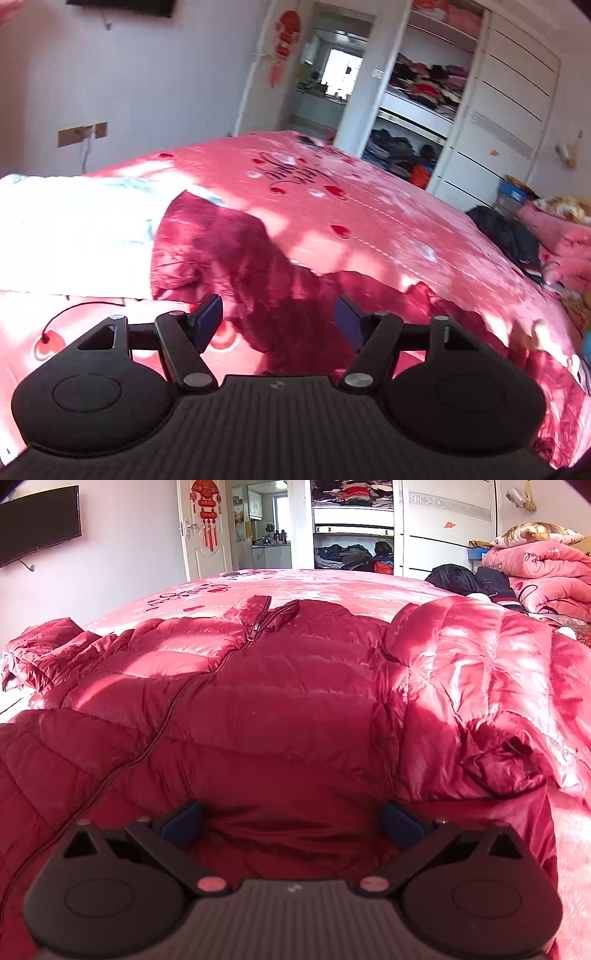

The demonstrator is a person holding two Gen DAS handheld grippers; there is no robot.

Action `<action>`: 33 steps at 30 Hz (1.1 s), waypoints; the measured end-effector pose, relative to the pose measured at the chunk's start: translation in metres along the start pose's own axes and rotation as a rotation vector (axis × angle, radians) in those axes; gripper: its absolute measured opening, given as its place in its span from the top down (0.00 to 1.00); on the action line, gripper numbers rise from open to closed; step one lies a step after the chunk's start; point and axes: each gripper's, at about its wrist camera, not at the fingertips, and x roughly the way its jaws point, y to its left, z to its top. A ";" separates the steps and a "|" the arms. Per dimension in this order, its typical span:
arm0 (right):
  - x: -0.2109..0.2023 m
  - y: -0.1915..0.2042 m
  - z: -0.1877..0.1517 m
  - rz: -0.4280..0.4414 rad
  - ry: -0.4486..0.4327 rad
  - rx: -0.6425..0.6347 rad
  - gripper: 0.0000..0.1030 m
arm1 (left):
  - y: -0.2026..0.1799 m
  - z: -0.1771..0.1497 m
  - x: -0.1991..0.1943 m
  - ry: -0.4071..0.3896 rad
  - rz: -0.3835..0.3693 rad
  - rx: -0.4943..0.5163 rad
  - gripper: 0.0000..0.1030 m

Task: Fold large clothes

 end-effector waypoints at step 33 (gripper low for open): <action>0.006 0.005 -0.005 -0.036 -0.030 -0.003 0.01 | 0.135 0.012 0.142 -0.040 -0.268 -0.835 0.30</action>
